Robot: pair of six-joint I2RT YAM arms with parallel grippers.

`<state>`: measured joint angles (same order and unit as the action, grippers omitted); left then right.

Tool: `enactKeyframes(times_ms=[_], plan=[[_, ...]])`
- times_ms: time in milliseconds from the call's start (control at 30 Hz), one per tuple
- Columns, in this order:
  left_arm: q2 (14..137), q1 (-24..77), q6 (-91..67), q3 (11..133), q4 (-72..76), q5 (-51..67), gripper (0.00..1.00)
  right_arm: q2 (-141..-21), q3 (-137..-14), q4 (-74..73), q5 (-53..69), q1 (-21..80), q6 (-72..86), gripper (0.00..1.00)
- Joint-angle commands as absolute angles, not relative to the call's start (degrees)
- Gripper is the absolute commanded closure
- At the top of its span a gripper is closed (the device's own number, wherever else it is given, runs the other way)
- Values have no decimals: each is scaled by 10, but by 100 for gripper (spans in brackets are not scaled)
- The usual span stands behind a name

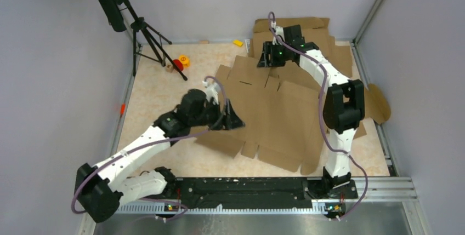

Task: Fold the paper box

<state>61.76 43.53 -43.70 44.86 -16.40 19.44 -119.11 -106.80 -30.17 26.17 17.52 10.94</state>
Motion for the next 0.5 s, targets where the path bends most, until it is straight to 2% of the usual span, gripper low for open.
enactKeyframes(times_ms=[0,133,200,367,467], plan=[[567,310,-352,498,-238,247,18,-1055,-961,-245,224,186,123,45],[593,225,-310,531,-265,226,14,-973,-805,-188,209,227,151,46],[664,184,-304,536,-230,168,14,-924,-696,-120,206,278,192,46],[756,156,-298,531,-153,84,14,-875,-547,-7,203,304,274,53],[811,146,-291,536,-114,63,13,-879,-498,39,214,304,297,57]])
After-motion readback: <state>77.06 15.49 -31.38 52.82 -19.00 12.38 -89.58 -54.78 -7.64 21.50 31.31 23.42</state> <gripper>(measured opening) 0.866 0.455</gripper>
